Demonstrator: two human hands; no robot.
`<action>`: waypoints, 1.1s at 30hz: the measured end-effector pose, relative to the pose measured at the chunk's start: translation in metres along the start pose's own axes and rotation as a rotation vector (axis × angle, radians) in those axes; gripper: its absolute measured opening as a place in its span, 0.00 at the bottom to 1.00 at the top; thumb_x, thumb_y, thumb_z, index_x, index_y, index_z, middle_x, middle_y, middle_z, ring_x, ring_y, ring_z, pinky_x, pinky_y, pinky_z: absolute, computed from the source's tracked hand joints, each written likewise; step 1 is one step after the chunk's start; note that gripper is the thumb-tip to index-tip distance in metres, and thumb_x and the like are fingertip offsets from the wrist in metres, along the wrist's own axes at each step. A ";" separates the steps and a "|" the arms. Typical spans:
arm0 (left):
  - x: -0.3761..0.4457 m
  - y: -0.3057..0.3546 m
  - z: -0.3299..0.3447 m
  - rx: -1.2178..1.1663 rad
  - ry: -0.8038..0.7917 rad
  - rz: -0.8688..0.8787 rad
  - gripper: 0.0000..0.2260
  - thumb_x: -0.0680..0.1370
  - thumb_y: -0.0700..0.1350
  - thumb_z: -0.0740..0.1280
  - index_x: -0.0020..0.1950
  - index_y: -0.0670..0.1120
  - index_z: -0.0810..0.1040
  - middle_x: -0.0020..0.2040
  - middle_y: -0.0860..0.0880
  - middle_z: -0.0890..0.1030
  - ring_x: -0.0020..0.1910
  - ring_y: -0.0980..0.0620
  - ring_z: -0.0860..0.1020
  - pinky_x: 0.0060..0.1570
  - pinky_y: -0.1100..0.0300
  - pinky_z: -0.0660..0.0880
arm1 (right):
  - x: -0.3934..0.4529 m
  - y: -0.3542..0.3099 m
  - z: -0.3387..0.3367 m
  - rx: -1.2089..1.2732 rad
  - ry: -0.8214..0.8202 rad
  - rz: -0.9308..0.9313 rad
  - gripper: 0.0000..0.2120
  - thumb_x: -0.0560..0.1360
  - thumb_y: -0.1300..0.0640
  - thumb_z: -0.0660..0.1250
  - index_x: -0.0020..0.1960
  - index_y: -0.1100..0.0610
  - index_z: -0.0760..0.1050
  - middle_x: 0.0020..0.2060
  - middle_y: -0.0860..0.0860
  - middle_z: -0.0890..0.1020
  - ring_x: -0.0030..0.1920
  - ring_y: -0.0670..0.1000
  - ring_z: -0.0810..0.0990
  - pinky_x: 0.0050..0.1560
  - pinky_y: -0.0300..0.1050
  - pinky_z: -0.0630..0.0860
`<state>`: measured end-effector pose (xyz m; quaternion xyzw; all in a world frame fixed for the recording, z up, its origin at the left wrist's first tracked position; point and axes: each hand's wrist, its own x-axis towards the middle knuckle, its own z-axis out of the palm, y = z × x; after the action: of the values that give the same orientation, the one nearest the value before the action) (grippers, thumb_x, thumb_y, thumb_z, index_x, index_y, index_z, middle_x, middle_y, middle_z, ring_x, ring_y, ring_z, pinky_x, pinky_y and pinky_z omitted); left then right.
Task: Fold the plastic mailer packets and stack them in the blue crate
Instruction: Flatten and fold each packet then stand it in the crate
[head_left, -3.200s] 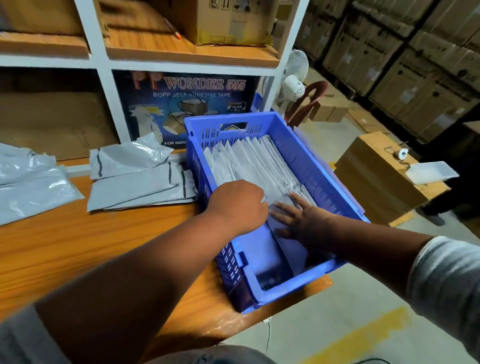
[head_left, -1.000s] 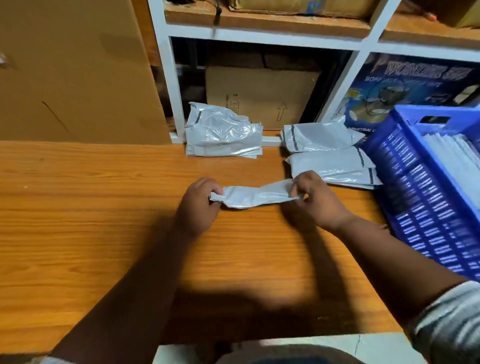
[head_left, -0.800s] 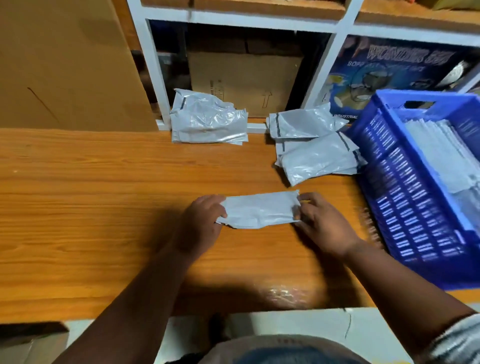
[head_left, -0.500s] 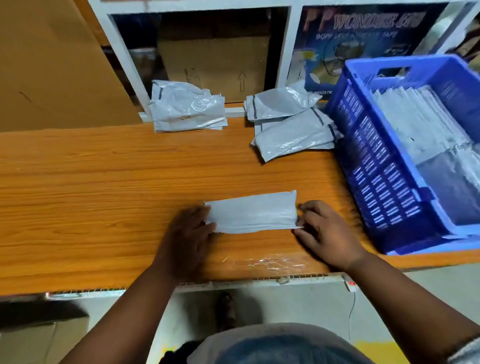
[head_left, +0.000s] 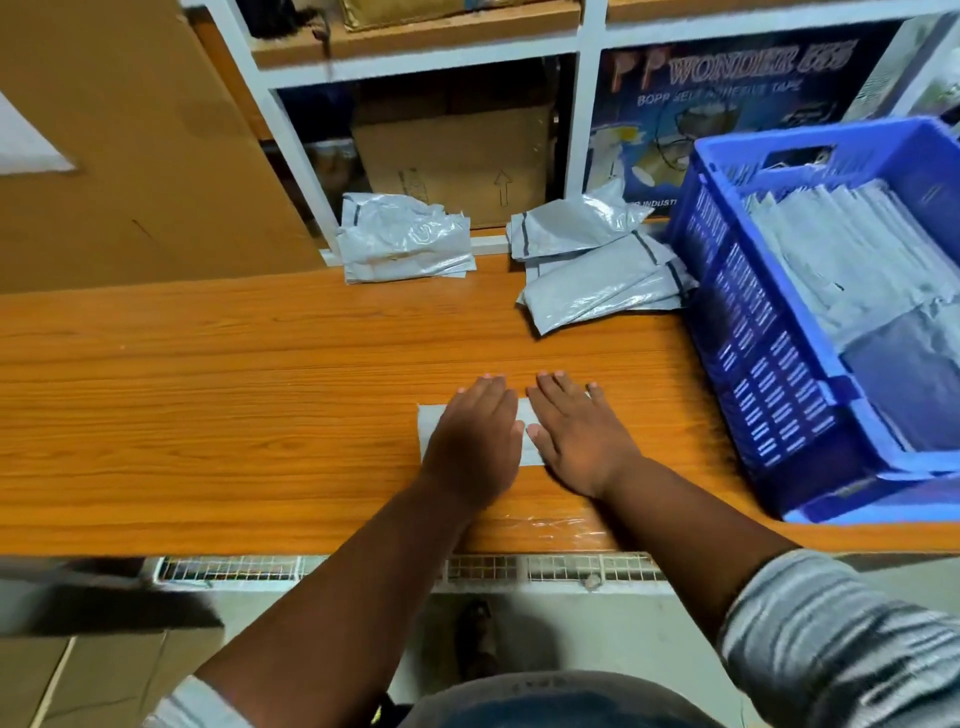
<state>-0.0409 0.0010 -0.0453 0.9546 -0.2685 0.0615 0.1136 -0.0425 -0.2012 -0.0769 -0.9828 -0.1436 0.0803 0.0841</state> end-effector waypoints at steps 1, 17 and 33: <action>0.007 0.003 0.005 0.017 -0.023 -0.006 0.25 0.84 0.51 0.55 0.76 0.40 0.74 0.77 0.39 0.74 0.79 0.38 0.69 0.77 0.38 0.67 | -0.001 0.002 0.007 0.009 0.023 0.009 0.32 0.88 0.39 0.41 0.87 0.52 0.51 0.87 0.53 0.52 0.86 0.56 0.47 0.84 0.64 0.46; 0.015 -0.004 0.063 0.140 -0.073 -0.058 0.29 0.87 0.56 0.46 0.86 0.44 0.61 0.86 0.43 0.60 0.86 0.42 0.55 0.82 0.39 0.52 | 0.002 0.001 0.022 -0.036 0.060 0.040 0.31 0.87 0.41 0.42 0.88 0.51 0.51 0.87 0.56 0.51 0.86 0.60 0.48 0.83 0.67 0.47; -0.011 -0.035 0.060 0.247 -0.044 -0.153 0.28 0.86 0.55 0.55 0.85 0.45 0.61 0.85 0.41 0.60 0.86 0.40 0.56 0.80 0.33 0.53 | 0.018 -0.038 0.012 -0.132 0.023 0.078 0.32 0.86 0.36 0.39 0.87 0.47 0.53 0.87 0.54 0.54 0.86 0.62 0.50 0.75 0.81 0.41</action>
<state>-0.0287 0.0203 -0.1112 0.9800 -0.1879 0.0644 -0.0061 -0.0377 -0.1584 -0.0835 -0.9919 -0.1092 0.0624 0.0178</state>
